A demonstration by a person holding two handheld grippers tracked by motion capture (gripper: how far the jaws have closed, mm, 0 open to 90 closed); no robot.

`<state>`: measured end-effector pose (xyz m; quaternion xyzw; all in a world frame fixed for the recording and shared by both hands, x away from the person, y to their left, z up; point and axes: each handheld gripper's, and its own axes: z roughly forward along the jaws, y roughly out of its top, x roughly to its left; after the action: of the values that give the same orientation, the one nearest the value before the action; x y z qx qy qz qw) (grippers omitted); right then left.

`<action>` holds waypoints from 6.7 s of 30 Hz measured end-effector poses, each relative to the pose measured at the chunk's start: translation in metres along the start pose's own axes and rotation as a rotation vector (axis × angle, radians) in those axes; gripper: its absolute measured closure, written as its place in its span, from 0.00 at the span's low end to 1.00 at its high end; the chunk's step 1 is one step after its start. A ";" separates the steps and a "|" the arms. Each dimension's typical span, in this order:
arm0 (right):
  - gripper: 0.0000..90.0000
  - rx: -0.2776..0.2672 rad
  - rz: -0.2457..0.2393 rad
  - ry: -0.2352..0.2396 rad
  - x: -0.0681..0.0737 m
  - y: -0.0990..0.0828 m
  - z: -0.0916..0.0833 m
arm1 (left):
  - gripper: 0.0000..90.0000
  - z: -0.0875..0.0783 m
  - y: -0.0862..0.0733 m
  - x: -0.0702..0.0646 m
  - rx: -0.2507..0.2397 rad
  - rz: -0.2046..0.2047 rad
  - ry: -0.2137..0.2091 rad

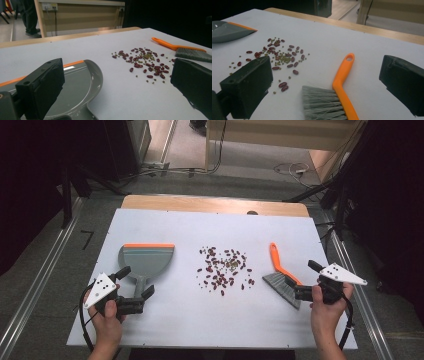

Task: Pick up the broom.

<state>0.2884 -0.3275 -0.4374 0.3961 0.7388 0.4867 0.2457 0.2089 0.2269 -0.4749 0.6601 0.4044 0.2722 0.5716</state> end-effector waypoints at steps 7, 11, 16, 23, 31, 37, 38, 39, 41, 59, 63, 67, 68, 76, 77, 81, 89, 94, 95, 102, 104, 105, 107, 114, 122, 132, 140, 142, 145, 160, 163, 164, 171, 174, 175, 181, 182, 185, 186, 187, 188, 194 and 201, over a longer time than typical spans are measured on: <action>0.00 0.071 0.065 0.020 -0.017 0.008 0.026 | 0.00 0.003 0.001 -0.004 0.007 0.015 -0.027; 0.00 0.118 0.094 0.049 -0.026 0.014 0.039 | 0.00 0.003 0.001 -0.005 0.001 0.013 -0.026; 0.00 0.197 0.084 0.038 -0.030 0.024 0.053 | 0.00 0.002 0.000 -0.004 0.004 0.006 -0.021; 0.00 0.378 0.068 0.064 -0.031 0.031 0.080 | 0.00 0.001 -0.001 -0.004 0.008 -0.002 -0.010; 0.27 0.528 0.046 -0.027 -0.030 0.034 0.107 | 0.00 -0.001 -0.001 -0.002 0.002 -0.001 -0.003; 0.45 0.612 0.040 -0.061 -0.024 0.038 0.119 | 0.00 0.000 -0.001 -0.002 0.006 -0.003 -0.007; 0.47 0.641 0.028 -0.083 -0.023 0.038 0.122 | 0.00 0.000 -0.001 -0.002 0.007 -0.002 -0.007; 0.50 0.664 0.025 -0.092 -0.022 0.038 0.123 | 0.00 0.000 -0.001 -0.002 0.007 -0.002 -0.006; 0.51 0.709 0.050 -0.092 -0.023 0.036 0.126 | 0.00 -0.001 -0.001 -0.001 0.006 0.000 -0.005; 0.73 0.831 0.071 -0.153 -0.018 0.025 0.134 | 0.00 0.002 -0.001 -0.005 0.021 0.007 -0.018; 0.75 0.808 0.080 -0.147 -0.019 0.023 0.131 | 0.00 0.003 0.000 -0.008 0.026 0.021 -0.027; 0.75 0.744 0.065 -0.149 -0.017 0.019 0.125 | 0.01 0.003 -0.001 -0.006 0.030 0.018 -0.031; 0.75 0.723 0.069 -0.149 -0.017 0.018 0.122 | 0.01 0.004 -0.001 -0.006 0.029 0.014 -0.031; 0.75 0.482 0.079 -0.089 -0.017 0.016 0.085 | 0.01 0.005 -0.001 -0.007 0.030 0.014 -0.034; 0.76 0.451 0.075 -0.099 -0.016 0.014 0.080 | 0.01 0.005 -0.001 -0.008 0.029 0.014 -0.033; 0.76 0.319 0.074 -0.105 -0.012 0.010 0.059 | 0.01 0.006 -0.001 -0.010 0.030 0.019 -0.039; 0.76 0.076 0.164 -0.064 -0.017 0.003 0.024 | 0.01 0.006 0.001 -0.014 0.028 0.029 -0.050; 0.76 -0.068 0.168 -0.046 -0.015 0.001 0.011 | 0.01 0.005 0.002 -0.018 0.019 0.036 -0.069; 0.76 -0.087 0.169 -0.031 -0.014 0.001 0.009 | 0.01 0.004 0.003 -0.020 0.019 0.039 -0.071; 0.76 -0.164 0.151 -0.003 0.001 0.011 0.002 | 0.01 0.006 0.006 -0.028 0.012 0.049 -0.095; 0.76 -0.175 0.145 0.008 0.009 0.016 0.002 | 0.01 0.006 0.007 -0.032 0.011 0.054 -0.100; 0.76 -0.186 0.140 0.012 0.013 0.017 0.003 | 0.01 0.006 0.007 -0.033 0.008 0.053 -0.106; 0.76 -0.195 0.129 0.032 0.020 0.021 0.004 | 0.01 0.007 0.009 -0.037 0.005 0.055 -0.113; 0.76 -0.215 0.096 0.094 0.052 0.031 0.010 | 0.01 0.007 0.015 -0.051 -0.023 0.045 -0.139; 0.76 -0.236 0.082 0.153 0.085 0.036 0.017 | 0.03 0.013 0.020 -0.068 -0.027 0.038 -0.148; 0.76 -0.240 0.064 0.216 0.120 0.039 0.026 | 0.06 0.027 0.024 -0.089 0.016 0.017 -0.241; 0.76 -0.241 0.045 0.253 0.146 0.042 0.031 | 0.09 0.040 0.024 -0.105 0.035 0.009 -0.294; 0.76 -0.239 0.035 0.261 0.151 0.042 0.032 | 0.11 0.042 0.024 -0.109 0.039 0.015 -0.306; 0.76 -0.238 0.028 0.275 0.159 0.042 0.033 | 0.15 0.044 0.024 -0.114 0.046 0.011 -0.323; 0.76 -0.220 0.009 0.326 0.190 0.039 0.039 | 0.33 0.056 0.023 -0.136 0.093 -0.009 -0.365; 0.76 -0.217 -0.002 0.336 0.195 0.038 0.040 | 0.43 0.057 0.023 -0.137 0.099 -0.010 -0.340; 0.76 -0.216 -0.007 0.342 0.197 0.037 0.041 | 0.47 0.057 0.023 -0.137 0.098 -0.015 -0.333; 0.76 -0.215 -0.010 0.343 0.204 0.036 0.041 | 0.74 0.057 0.023 -0.134 0.110 -0.048 -0.317; 0.76 -0.212 -0.004 0.340 0.204 0.036 0.042 | 0.84 0.056 0.024 -0.135 0.111 -0.041 -0.317; 0.76 -0.214 -0.001 0.340 0.204 0.036 0.042 | 0.86 0.056 0.024 -0.134 0.113 -0.045 -0.317; 0.76 -0.215 -0.020 0.337 0.205 0.036 0.042 | 0.94 0.054 0.026 -0.132 0.119 -0.027 -0.309; 0.75 -0.213 -0.021 0.346 0.205 0.037 0.042 | 0.95 0.054 0.026 -0.132 0.118 -0.019 -0.312; 0.72 -0.217 -0.028 0.381 0.201 0.039 0.043 | 0.96 0.052 0.029 -0.129 0.110 -0.011 -0.325; 0.68 -0.218 -0.024 0.395 0.200 0.040 0.042 | 0.96 0.051 0.029 -0.127 0.111 -0.009 -0.326; 0.63 -0.223 -0.023 0.406 0.198 0.041 0.042 | 0.96 0.051 0.030 -0.126 0.112 -0.007 -0.329; 0.59 -0.224 -0.022 0.416 0.195 0.042 0.042 | 0.96 0.051 0.030 -0.124 0.110 -0.013 -0.332; 0.44 -0.208 -0.014 0.484 0.173 0.048 0.041 | 0.97 0.049 0.033 -0.115 0.110 -0.019 -0.369; 0.40 -0.159 -0.043 0.568 0.152 0.052 0.043 | 0.97 0.045 0.038 -0.099 0.087 -0.023 -0.424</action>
<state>0.2521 -0.1684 -0.4043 0.2077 0.7457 0.6292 0.0694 0.2018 0.1184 -0.4365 0.7221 0.2939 0.1030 0.6177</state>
